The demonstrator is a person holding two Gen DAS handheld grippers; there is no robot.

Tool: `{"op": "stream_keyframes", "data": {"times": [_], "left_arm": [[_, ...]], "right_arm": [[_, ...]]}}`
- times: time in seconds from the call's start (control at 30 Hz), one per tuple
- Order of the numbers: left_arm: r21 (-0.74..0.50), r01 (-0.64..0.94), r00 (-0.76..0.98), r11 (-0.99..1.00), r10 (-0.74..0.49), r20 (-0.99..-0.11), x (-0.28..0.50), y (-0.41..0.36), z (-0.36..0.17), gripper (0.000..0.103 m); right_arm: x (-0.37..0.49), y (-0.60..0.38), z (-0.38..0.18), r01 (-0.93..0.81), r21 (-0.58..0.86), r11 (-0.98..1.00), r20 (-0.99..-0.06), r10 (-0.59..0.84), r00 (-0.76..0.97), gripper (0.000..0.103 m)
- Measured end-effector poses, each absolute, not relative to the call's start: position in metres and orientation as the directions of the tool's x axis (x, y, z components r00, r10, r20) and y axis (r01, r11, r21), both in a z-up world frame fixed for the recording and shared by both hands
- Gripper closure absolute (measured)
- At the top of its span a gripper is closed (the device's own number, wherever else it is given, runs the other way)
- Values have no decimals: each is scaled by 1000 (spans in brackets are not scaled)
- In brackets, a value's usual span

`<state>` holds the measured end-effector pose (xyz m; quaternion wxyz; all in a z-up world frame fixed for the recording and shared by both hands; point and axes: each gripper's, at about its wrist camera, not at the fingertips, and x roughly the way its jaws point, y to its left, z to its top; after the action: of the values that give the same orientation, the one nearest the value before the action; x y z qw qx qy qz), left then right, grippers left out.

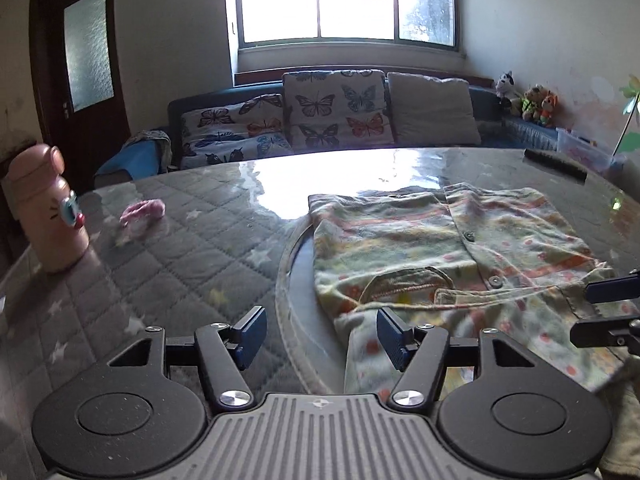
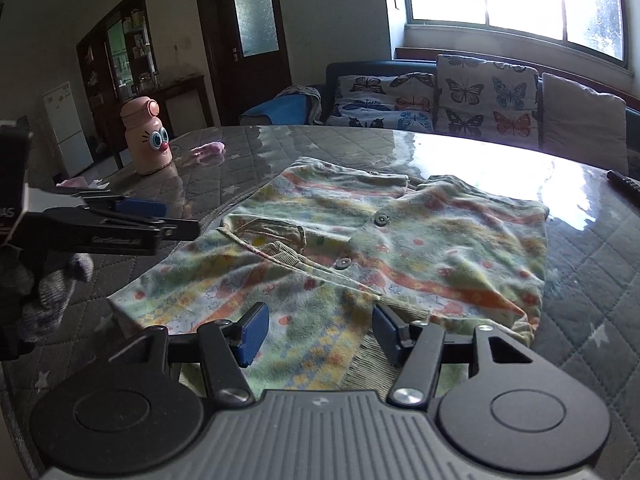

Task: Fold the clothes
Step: 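Open the left gripper and release the folded side onto the shirt, then move the left gripper toward the corduroy hem of the shirt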

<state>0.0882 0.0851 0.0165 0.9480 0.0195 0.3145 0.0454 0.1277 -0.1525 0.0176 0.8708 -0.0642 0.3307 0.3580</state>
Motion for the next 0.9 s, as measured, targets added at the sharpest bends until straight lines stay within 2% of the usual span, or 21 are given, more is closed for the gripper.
{"op": "stream_keyframes", "data": {"times": [0.17, 0.37, 0.43, 0.6, 0.73, 0.9], "left_arm": [[136, -78, 766, 988, 147, -626, 104, 85, -3, 37], [139, -77, 778, 987, 146, -611, 98, 88, 5, 36], [167, -61, 780, 984, 151, -607, 97, 84, 4, 30], [225, -48, 779, 973, 177, -602, 94, 79, -1, 28], [238, -33, 796, 971, 170, -582, 79, 78, 7, 21], [265, 43, 819, 963, 118, -562, 53, 62, 12, 16]], "right_arm": [[137, -151, 6, -658, 130, 742, -649, 565, 509, 45], [136, -156, 11, -659, 125, 742, -632, 571, 524, 45], [139, -151, 13, -665, 122, 737, -624, 578, 526, 43], [151, -143, 2, -653, 115, 748, -656, 551, 516, 42], [142, -150, 11, -649, 98, 754, -637, 549, 541, 36], [127, -157, 12, -654, -1, 757, -644, 500, 580, 31]]}}
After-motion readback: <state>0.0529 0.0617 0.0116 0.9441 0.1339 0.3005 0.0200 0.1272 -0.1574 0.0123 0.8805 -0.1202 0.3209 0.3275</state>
